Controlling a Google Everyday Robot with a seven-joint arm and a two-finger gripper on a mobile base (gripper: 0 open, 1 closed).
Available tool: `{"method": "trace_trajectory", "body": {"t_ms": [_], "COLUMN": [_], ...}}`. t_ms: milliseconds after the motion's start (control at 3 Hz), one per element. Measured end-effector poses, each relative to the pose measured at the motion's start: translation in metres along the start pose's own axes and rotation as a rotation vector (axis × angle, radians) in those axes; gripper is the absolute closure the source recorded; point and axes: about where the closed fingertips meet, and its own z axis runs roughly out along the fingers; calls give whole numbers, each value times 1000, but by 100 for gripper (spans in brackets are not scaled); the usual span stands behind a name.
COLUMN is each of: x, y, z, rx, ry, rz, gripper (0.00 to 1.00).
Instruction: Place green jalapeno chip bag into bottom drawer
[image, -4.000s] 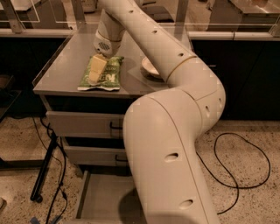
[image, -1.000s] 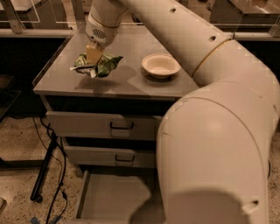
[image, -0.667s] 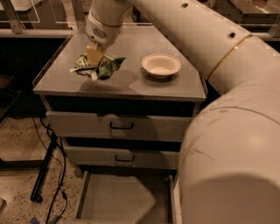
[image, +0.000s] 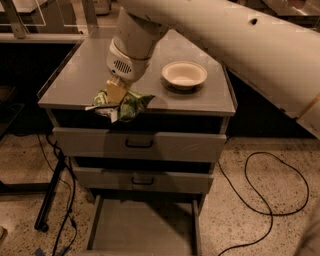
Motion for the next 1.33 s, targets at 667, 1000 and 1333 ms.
{"method": "trace_trajectory", "body": {"t_ms": [667,1000,1333], "x": [16,35,56], "y": [12,42,80], "z": [5,9,22], "rx": [-27,-73,-140], "ry": [31,41,59], "rz": [12,62,104], "gripper": [100,100,100]}}
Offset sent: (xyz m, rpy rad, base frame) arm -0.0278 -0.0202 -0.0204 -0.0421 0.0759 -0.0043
